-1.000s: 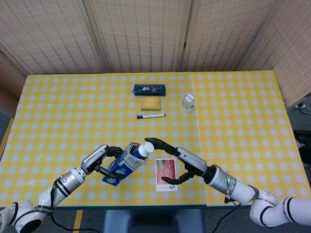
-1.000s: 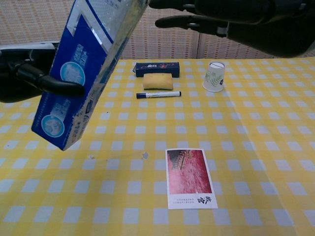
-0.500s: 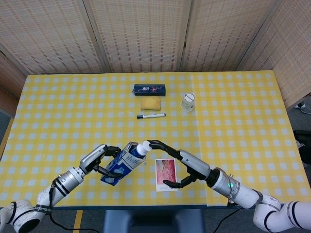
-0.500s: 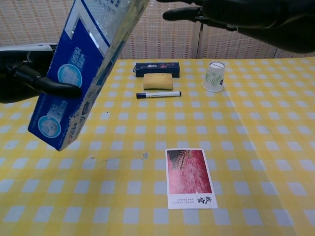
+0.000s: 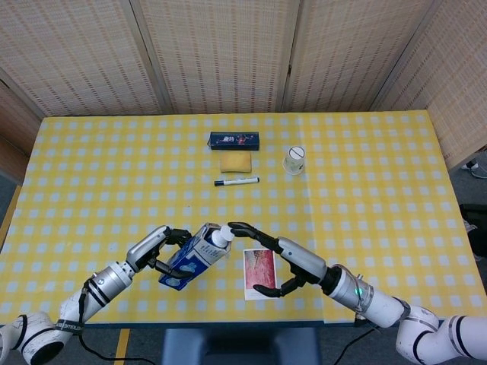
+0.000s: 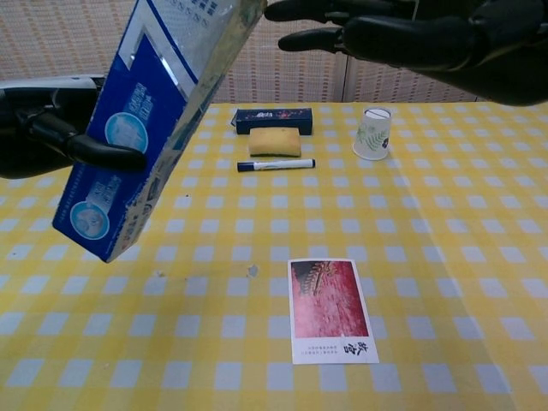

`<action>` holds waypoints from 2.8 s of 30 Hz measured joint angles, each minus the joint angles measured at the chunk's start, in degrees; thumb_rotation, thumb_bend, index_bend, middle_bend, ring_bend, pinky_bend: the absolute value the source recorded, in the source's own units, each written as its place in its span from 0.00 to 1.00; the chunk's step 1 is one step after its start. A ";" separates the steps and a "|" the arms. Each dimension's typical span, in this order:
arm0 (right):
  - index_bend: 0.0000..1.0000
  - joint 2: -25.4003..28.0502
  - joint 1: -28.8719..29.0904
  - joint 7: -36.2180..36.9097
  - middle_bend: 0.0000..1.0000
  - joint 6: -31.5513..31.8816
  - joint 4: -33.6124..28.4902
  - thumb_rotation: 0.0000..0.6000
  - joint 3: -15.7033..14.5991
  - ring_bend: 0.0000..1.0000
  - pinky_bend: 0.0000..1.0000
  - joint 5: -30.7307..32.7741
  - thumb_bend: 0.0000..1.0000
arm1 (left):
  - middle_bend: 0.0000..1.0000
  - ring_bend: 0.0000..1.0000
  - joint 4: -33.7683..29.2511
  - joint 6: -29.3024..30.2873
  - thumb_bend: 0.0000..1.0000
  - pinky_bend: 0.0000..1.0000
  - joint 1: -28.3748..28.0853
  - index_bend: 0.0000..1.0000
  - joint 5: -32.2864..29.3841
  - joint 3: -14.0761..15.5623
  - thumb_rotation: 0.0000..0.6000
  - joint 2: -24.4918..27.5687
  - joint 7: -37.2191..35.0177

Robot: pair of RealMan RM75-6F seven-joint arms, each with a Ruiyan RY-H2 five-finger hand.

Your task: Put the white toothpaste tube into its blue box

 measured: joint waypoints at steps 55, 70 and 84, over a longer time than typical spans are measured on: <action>0.00 6.49 1.38 -10.33 0.00 -8.75 -7.93 1.00 -0.24 0.00 0.00 4.11 0.39 | 0.65 0.59 -0.70 0.05 0.20 0.54 0.72 0.65 -0.24 0.23 1.00 0.89 2.78; 0.00 13.17 -5.49 -7.16 0.00 3.61 -7.03 1.00 -1.46 0.00 0.00 -0.10 0.37 | 0.65 0.59 0.41 8.13 0.20 0.54 3.20 0.65 2.38 -0.66 1.00 2.49 -5.91; 0.00 12.91 -23.46 -18.16 0.00 19.20 11.69 1.00 -6.46 0.00 0.00 -0.39 0.37 | 0.65 0.59 13.43 13.59 0.20 0.54 6.15 0.65 5.21 1.20 1.00 -1.57 -12.49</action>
